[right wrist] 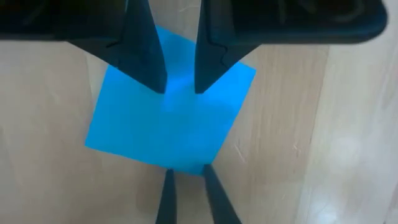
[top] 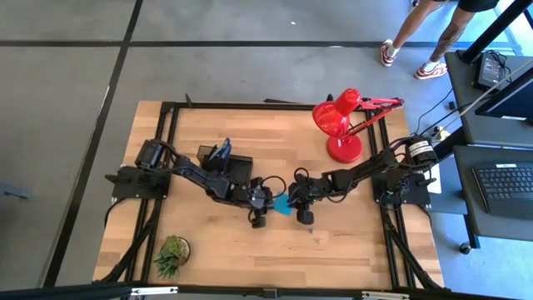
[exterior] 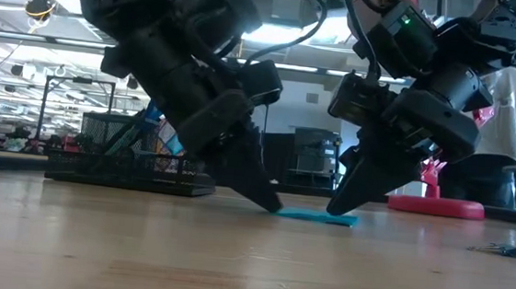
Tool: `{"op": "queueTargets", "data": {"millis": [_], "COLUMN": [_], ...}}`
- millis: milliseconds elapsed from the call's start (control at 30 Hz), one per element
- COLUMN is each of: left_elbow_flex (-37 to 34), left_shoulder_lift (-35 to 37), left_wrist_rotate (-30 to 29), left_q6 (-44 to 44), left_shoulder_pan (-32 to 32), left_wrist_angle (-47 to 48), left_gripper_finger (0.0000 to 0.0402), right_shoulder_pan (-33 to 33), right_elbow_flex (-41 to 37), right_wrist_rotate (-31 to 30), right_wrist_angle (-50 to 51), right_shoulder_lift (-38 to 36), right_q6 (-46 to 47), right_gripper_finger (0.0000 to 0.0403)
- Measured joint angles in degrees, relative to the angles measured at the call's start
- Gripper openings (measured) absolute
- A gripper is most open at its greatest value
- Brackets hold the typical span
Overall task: Pick and place office supplies into organizer
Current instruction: Put the blue sticky notes into the black desk organizer
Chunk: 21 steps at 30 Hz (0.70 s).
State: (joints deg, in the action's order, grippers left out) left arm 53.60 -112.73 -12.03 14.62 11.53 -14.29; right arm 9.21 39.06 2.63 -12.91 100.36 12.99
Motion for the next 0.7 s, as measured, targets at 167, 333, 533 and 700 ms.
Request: {"op": "queueTargets", "data": {"millis": [167,333,533,700], "left_elbow_flex": [-0.02,-0.01,0.22,0.08], "left_shoulder_lift": [-1.12,-1.36,-2.31,-2.74], "left_wrist_rotate": [1.44,1.95,2.19,2.56], "left_q6": [0.69,1.56,3.75,3.75], "left_shoulder_pan": [-0.04,-0.36,-1.01,-1.19], "left_wrist_angle": [-1.84,-1.29,-0.02,-1.99], "left_gripper_finger": [0.0097,0.0096,0.0069,0.0042], "right_shoulder_pan": [-0.02,0.00,0.09,0.94], "right_elbow_flex": [-0.10,-0.10,1.16,3.90], "right_wrist_rotate": [-0.26,-0.22,0.46,7.47], "right_wrist_angle": [-1.52,-1.81,-1.83,-1.64], "right_shoulder_lift": [0.11,0.11,0.24,0.24], "right_q6": [0.00,0.03,0.25,-0.95], "right_gripper_finger": [0.0091,0.0091,0.0091,0.0091]}}
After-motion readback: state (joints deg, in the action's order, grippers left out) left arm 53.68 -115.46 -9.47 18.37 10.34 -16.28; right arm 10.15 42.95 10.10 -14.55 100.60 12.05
